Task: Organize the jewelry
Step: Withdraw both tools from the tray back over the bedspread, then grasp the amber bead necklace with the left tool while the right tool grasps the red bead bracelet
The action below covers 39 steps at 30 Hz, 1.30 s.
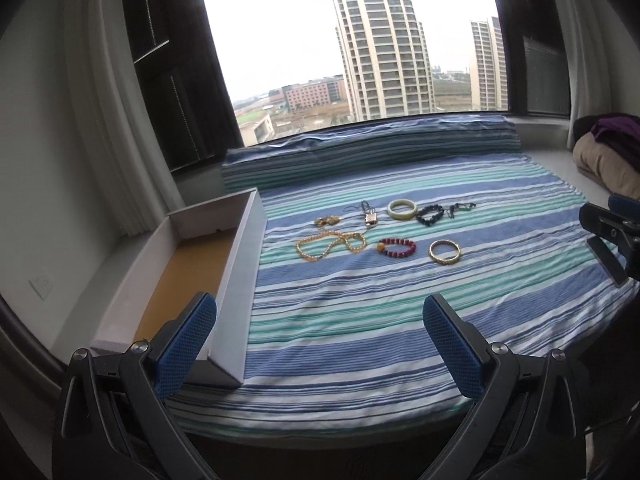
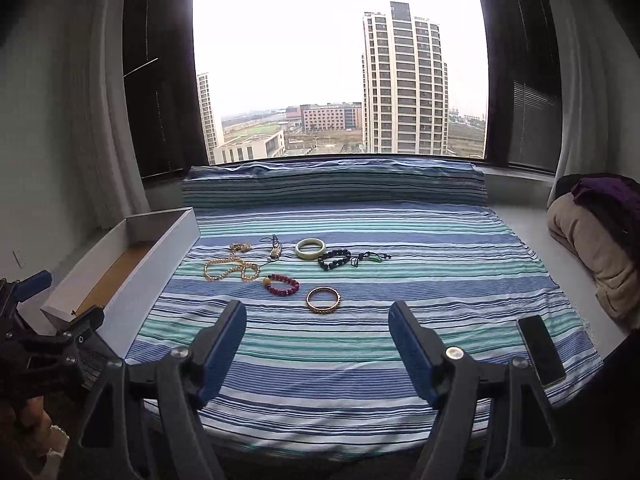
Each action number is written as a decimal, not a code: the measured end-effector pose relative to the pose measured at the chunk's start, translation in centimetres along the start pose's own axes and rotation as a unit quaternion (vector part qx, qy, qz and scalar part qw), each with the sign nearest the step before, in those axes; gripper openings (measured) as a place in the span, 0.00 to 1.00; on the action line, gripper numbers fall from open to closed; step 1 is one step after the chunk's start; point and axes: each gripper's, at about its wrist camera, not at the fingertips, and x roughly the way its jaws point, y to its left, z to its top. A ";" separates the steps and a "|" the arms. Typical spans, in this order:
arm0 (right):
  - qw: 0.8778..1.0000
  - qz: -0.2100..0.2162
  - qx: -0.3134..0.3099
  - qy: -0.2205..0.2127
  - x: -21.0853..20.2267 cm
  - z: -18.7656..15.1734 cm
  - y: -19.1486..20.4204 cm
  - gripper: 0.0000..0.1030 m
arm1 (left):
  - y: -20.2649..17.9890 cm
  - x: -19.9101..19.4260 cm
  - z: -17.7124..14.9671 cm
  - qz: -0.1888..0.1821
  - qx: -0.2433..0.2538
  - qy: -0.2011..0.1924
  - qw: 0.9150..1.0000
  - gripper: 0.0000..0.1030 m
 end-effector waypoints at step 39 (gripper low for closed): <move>0.930 0.196 -0.043 0.308 38.4 4.6 4.5 0.73 | 5.1 42.0 6.9 -0.126 -0.074 0.291 0.945 0.99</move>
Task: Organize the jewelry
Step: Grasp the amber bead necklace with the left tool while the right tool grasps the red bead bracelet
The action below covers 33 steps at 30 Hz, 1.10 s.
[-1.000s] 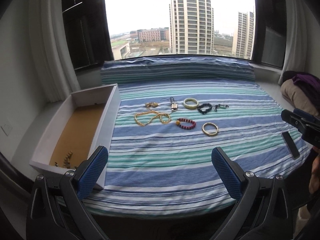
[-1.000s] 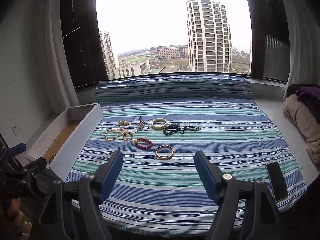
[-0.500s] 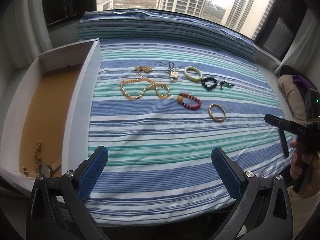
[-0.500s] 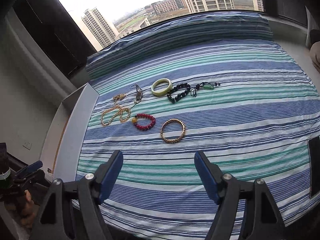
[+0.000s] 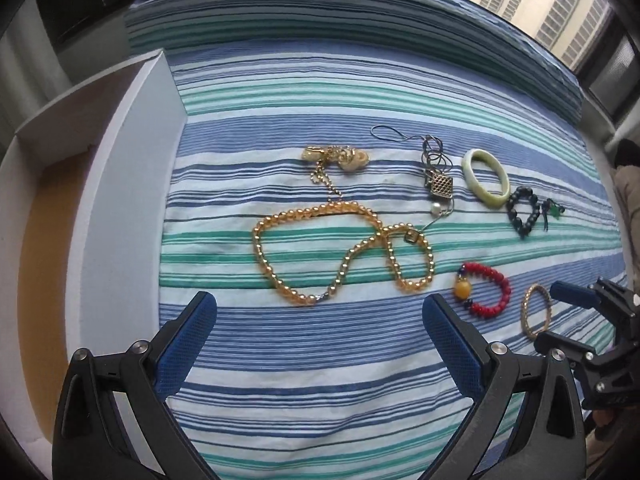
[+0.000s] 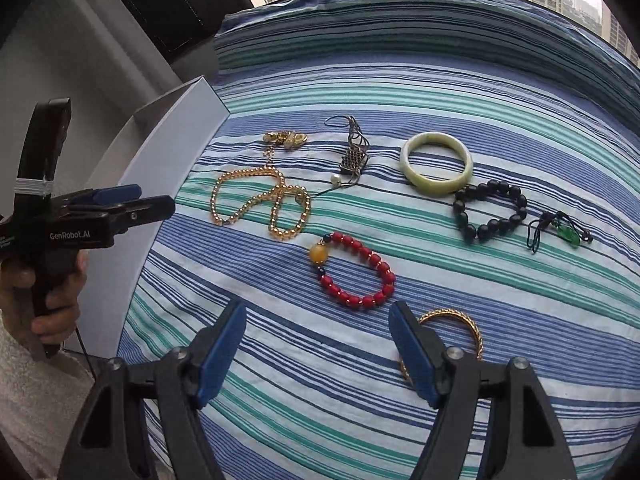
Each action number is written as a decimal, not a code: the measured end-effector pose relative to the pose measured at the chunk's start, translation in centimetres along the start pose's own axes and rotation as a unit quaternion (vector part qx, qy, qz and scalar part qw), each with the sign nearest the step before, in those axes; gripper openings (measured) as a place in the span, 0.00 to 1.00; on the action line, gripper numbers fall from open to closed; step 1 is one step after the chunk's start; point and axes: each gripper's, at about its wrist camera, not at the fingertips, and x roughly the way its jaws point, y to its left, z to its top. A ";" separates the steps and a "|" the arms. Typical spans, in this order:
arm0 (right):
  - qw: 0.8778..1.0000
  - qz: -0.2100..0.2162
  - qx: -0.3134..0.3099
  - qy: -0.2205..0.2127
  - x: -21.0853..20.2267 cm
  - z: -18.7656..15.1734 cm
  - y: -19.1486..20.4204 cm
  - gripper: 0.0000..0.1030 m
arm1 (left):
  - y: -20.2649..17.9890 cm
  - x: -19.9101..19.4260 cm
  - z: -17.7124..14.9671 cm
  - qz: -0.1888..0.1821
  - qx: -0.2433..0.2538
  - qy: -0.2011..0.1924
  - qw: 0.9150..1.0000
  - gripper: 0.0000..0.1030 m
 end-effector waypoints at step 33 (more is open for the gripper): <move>0.984 -0.073 -0.147 0.068 8.7 2.7 1.4 0.19 | -1.7 4.2 2.9 -0.024 -0.029 0.024 0.999 0.05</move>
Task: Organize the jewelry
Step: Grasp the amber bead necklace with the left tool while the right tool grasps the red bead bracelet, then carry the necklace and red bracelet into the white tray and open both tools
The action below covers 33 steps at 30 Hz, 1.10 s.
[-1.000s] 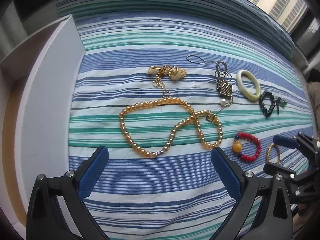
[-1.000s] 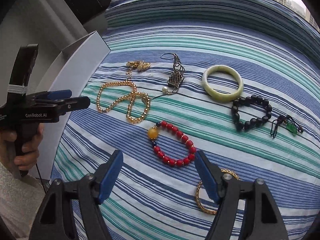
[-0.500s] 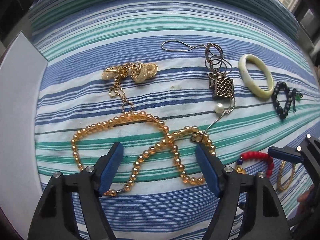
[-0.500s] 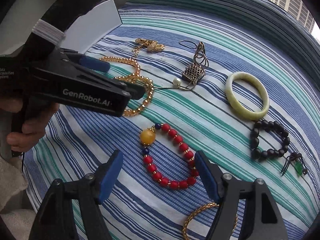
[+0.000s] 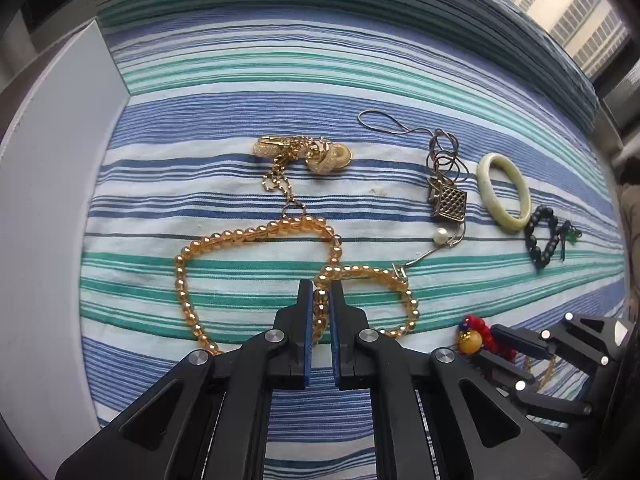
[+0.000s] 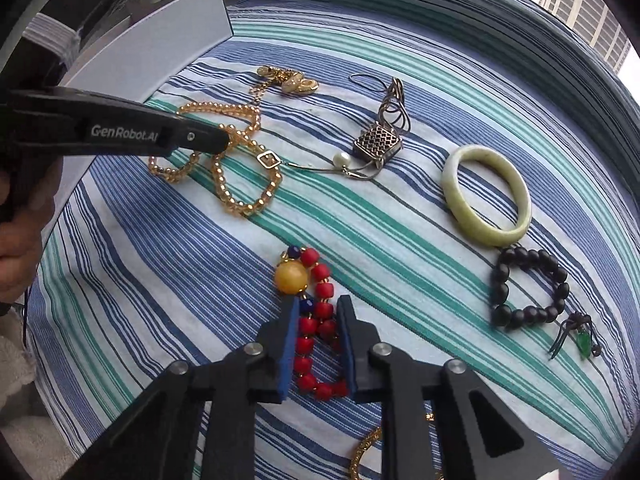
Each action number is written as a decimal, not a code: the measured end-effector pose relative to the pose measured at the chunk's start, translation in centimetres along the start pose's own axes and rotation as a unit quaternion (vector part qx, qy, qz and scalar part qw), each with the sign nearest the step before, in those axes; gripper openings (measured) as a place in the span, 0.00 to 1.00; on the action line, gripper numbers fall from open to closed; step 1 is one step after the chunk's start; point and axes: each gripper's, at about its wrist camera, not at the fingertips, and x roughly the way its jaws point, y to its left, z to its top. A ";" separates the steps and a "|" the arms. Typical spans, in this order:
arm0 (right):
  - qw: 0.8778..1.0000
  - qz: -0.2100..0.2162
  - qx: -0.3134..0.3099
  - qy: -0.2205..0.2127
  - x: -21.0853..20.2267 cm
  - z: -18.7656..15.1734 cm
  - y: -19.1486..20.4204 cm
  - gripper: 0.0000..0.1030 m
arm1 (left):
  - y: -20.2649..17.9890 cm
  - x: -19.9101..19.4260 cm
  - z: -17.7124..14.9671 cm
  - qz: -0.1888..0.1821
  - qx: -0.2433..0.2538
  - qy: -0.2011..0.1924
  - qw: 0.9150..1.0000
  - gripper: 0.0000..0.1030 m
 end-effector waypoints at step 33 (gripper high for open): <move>0.996 0.016 0.088 -0.030 -0.3 0.3 1.4 0.17 | 1.8 -13.6 -3.1 -0.050 -0.025 -0.104 0.993 0.05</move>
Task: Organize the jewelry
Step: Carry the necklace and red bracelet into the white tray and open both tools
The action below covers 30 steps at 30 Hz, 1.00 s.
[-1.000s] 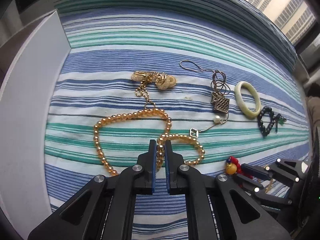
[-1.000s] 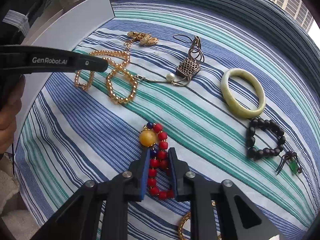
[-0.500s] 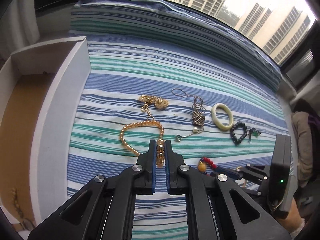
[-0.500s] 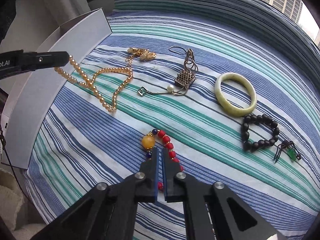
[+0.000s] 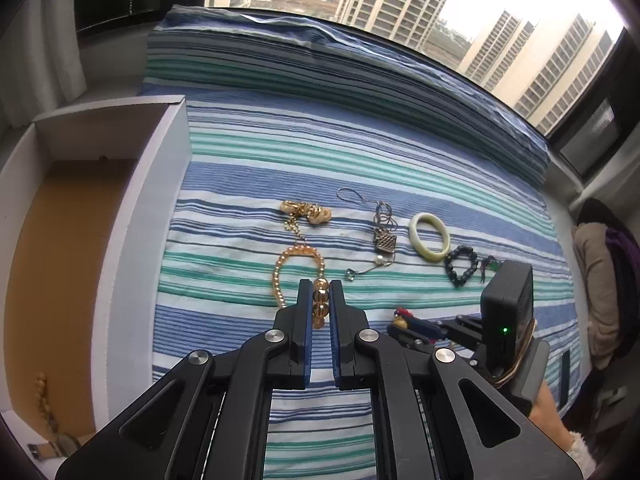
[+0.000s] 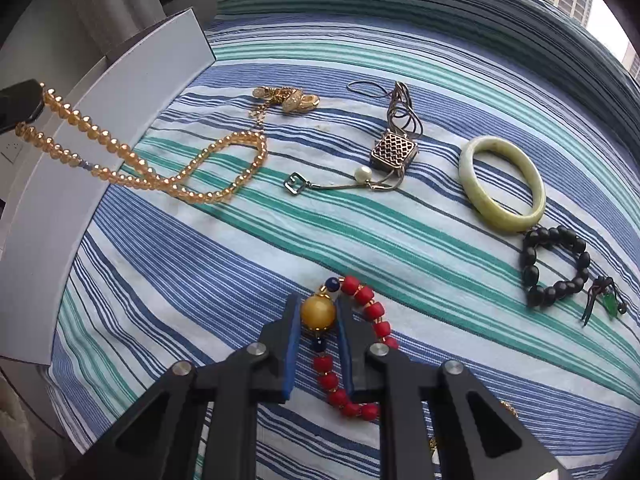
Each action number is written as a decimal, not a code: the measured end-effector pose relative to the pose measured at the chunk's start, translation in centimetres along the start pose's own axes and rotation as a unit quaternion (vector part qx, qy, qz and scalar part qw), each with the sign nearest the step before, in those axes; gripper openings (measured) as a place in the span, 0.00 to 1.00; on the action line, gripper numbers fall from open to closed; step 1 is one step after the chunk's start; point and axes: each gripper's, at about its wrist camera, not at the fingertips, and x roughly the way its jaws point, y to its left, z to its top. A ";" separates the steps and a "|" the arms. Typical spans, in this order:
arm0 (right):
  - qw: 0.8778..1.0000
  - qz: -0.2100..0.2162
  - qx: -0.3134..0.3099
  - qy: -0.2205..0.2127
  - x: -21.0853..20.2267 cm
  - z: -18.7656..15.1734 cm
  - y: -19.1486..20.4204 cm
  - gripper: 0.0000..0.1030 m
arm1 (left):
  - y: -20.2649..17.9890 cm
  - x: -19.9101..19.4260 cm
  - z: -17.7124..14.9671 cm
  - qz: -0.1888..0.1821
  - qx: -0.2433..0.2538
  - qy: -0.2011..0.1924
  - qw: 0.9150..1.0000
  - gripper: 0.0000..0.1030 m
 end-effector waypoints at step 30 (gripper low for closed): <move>0.959 0.209 -0.054 -0.182 -19.5 7.7 14.9 0.17 | 11.0 -25.2 3.9 -0.017 -0.045 -0.160 0.986 0.05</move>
